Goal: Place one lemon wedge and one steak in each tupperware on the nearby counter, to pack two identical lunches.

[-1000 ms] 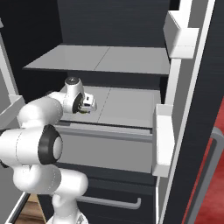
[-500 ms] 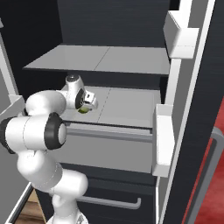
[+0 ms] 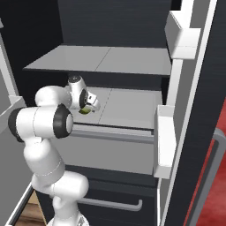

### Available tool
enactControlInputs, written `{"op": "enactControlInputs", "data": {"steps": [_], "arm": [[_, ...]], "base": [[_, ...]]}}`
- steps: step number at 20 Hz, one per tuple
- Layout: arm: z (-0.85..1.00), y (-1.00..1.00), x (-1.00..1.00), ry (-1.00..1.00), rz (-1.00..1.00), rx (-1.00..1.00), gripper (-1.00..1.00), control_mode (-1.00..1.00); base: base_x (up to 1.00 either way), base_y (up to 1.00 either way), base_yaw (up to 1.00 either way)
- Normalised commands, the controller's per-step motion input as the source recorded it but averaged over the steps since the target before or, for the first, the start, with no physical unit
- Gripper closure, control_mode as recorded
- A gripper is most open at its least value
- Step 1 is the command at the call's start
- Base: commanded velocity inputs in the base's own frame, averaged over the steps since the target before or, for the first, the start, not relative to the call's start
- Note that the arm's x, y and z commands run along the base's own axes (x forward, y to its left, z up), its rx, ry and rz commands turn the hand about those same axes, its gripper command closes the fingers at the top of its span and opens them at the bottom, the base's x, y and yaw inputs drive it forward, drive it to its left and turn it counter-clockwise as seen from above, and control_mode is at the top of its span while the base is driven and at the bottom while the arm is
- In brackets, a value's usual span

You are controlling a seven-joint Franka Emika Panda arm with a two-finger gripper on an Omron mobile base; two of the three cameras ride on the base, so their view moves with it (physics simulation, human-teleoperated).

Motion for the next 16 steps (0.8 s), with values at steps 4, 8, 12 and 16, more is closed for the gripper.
{"op": "enactControlInputs", "data": {"steps": [4, 8, 12, 16], "arm": [[-0.18, 0.0, 0.0, 0.07, -0.08, 0.0, -1.0, -1.0], [-0.08, 0.0, -0.07, 0.07, -0.07, 0.0, -1.0, -1.0], [-0.01, 0.0, -0.36, 0.06, -0.06, 0.0, -1.0, -1.0], [-0.12, 0.0, -0.54, 0.0, -0.03, 0.0, -1.0, -1.0]], "base": [[0.0, 0.0, 0.0], [0.0, 0.0, 0.0], [0.0, 0.0, 0.0], [0.0, 0.0, 0.0]]}}
